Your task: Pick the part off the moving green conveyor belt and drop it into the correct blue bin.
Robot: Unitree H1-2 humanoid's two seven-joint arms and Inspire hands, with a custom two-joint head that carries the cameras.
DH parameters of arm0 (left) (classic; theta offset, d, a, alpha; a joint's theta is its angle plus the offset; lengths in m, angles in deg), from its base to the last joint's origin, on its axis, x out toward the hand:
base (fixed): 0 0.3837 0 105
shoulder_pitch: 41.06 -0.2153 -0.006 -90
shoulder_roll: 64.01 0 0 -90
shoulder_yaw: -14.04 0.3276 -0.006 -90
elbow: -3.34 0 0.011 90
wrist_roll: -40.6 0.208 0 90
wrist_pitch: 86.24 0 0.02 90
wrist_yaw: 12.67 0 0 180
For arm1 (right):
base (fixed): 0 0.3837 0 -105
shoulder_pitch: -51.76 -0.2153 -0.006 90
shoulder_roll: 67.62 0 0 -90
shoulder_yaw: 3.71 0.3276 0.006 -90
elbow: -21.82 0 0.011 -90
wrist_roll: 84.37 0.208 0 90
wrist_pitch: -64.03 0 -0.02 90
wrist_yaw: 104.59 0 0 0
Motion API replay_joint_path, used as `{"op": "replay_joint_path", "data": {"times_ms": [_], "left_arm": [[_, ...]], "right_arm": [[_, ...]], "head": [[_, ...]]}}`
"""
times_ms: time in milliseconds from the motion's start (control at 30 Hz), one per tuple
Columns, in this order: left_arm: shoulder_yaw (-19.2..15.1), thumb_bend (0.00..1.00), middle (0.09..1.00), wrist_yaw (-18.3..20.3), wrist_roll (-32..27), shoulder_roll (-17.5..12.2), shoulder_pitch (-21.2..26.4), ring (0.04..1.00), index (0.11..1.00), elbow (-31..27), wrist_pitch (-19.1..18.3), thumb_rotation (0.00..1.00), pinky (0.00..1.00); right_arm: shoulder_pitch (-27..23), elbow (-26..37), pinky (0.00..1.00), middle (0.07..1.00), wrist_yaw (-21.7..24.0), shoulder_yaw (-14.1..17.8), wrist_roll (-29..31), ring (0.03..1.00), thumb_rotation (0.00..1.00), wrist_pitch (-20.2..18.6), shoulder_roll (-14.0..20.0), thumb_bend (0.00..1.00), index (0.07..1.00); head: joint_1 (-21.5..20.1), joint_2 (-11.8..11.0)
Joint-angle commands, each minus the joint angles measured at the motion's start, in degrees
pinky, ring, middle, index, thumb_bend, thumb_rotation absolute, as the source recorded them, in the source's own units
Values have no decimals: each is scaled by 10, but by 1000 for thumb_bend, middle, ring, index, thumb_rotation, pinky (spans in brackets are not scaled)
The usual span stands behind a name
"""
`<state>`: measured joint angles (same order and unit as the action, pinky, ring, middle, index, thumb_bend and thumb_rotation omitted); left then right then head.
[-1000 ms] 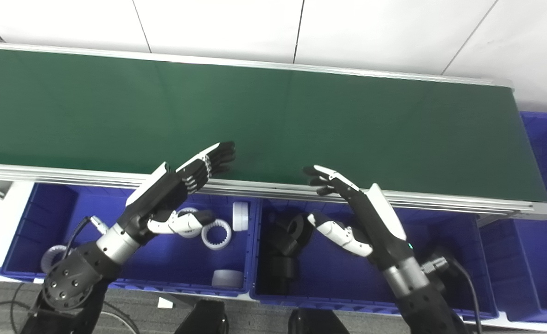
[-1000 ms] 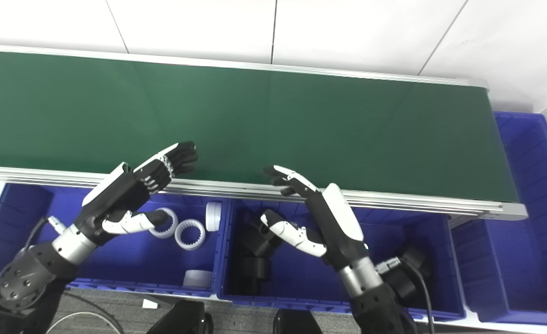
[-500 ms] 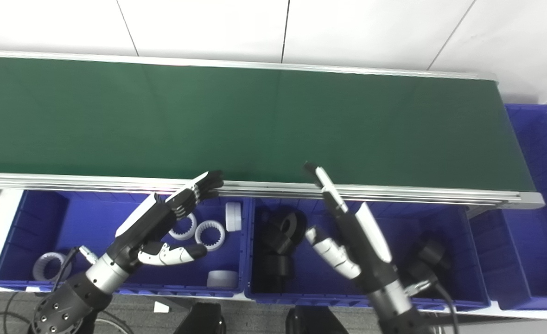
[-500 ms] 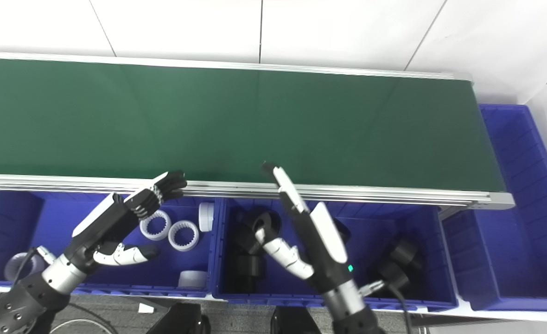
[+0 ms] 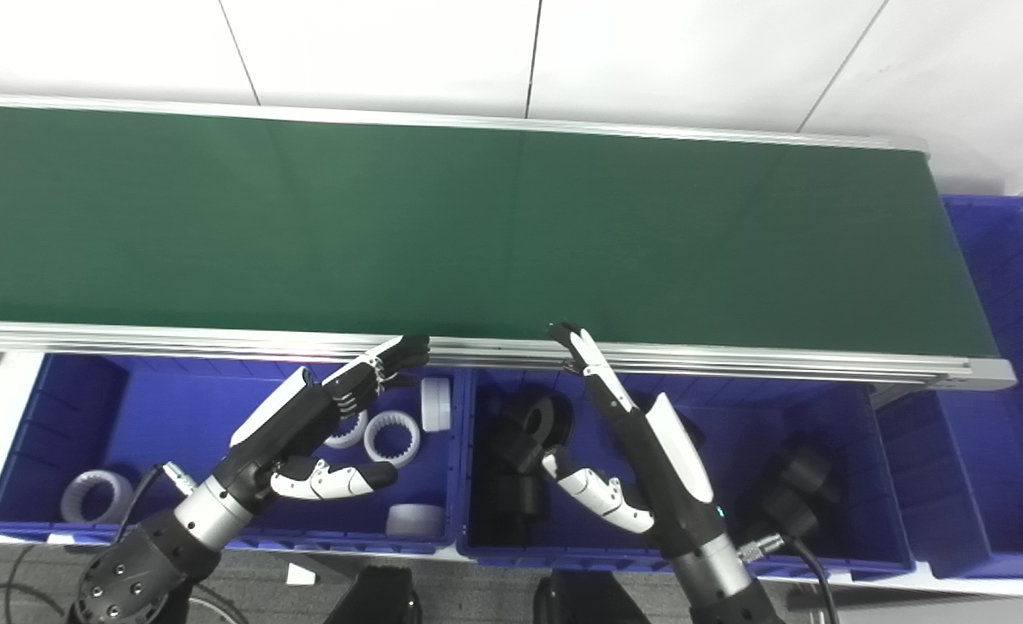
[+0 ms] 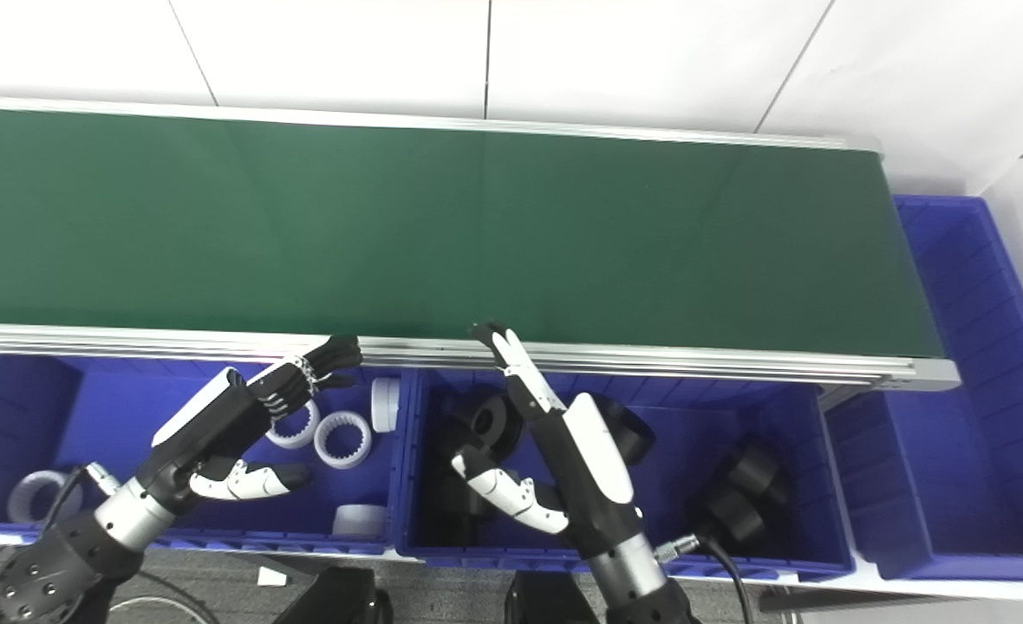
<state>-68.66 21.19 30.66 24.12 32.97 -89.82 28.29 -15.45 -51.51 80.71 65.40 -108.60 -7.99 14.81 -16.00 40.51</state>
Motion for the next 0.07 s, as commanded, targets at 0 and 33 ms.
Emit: {"op": "replay_joint_path", "data": {"times_ms": [0,33], "left_arm": [[-3,450,952,-4,-16,-2,0,936,940,-15,23,479,879],[-4,446,952,-3,-16,-1,0,931,940,-15,23,482,878]], "right_arm": [[-2,20,888,1000,5,-5,-4,962,921,-1,-1,433,973],[-3,20,884,1000,8,-5,-6,960,941,-4,-1,432,975]], "head": [[4,-1],[5,1]]}}
